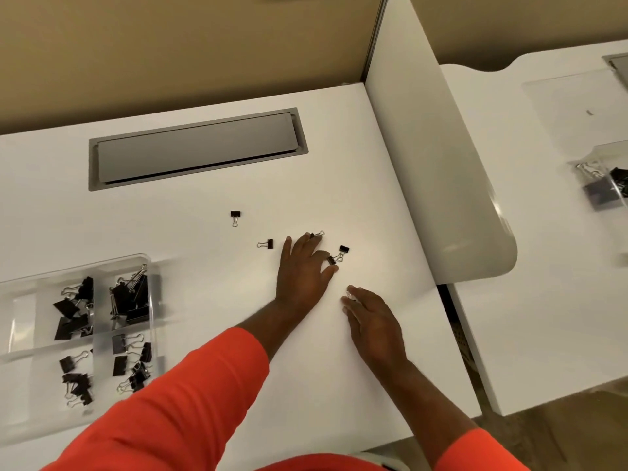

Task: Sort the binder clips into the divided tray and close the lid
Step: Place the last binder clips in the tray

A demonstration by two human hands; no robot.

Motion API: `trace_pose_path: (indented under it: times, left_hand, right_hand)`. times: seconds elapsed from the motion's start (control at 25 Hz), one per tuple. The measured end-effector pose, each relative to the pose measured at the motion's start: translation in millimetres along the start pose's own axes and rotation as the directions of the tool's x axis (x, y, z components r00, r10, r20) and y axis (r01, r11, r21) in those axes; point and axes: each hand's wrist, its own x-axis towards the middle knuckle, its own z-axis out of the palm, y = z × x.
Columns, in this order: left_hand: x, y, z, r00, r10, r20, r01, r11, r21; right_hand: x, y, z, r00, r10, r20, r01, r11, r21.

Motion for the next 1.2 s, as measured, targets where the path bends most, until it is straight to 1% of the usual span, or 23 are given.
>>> trace_pose_path:
  times: [0.24,0.4,0.48,0.56,0.68,0.92,1.2]
  left_hand:
    - [-14,-2,-10,1.000,-0.014,0.001,0.014,0.999,-0.045]
    - [-39,-12,-29,0.998,-0.051,-0.045,0.046,0.993,-0.111]
    - [-55,-18,-42,0.995,-0.061,-0.079,0.050,0.989,-0.139]
    - [-70,-23,-54,0.992,-0.068,-0.104,0.051,0.986,-0.159]
    - [-97,-33,-74,0.987,-0.077,-0.143,0.050,0.982,-0.182]
    - [-149,-60,-110,0.968,-0.124,-0.218,0.078,0.975,-0.207]
    - [-210,-113,-164,0.941,-0.167,-0.295,0.115,0.976,-0.186]
  right_hand:
    - [2,0,-2,0.995,0.070,0.067,-0.069,0.998,-0.012]
    - [0,-8,0,0.986,0.134,0.104,-0.138,0.990,0.030]
    - [-2,-21,1,0.986,0.132,0.105,-0.138,0.989,0.060]
    - [-2,-35,2,0.990,0.098,0.104,-0.107,0.991,0.078]
    - [-6,-62,5,0.997,0.001,0.081,-0.008,0.996,0.089]
    - [-15,-113,18,0.994,-0.082,0.075,0.071,0.987,0.142]
    - [-29,-198,51,0.972,-0.231,0.050,0.220,0.962,0.162]
